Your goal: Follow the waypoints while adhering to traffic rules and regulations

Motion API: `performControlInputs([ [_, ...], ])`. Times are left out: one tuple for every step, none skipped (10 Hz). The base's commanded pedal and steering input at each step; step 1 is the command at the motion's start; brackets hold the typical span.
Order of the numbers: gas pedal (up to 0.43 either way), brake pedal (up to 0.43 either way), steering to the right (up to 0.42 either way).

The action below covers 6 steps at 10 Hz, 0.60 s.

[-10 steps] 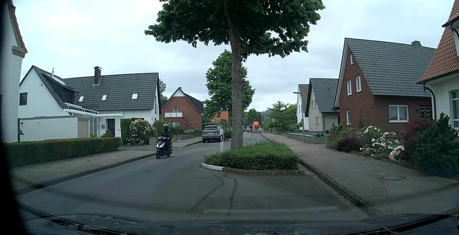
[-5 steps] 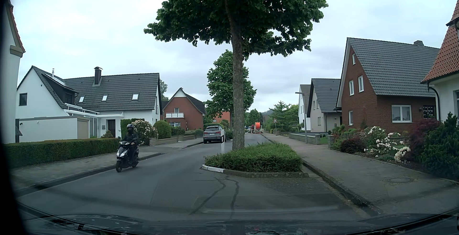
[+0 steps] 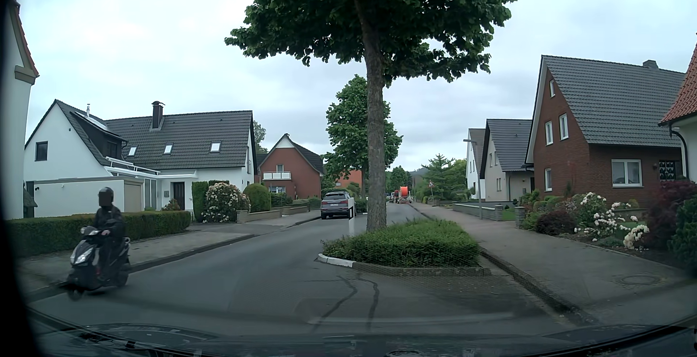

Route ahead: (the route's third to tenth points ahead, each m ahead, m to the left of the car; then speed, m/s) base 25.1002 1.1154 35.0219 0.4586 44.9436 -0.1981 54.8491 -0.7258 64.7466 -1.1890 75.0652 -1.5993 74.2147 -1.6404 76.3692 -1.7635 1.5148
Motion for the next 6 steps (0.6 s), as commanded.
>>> performControlInputs([
  [0.299, 0.0, -0.33],
  [0.299, 0.0, -0.358],
  [0.311, 0.0, -0.382],
  [0.311, 0.0, -0.395],
  [0.311, 0.0, -0.407],
  [0.311, 0.0, -0.409],
])
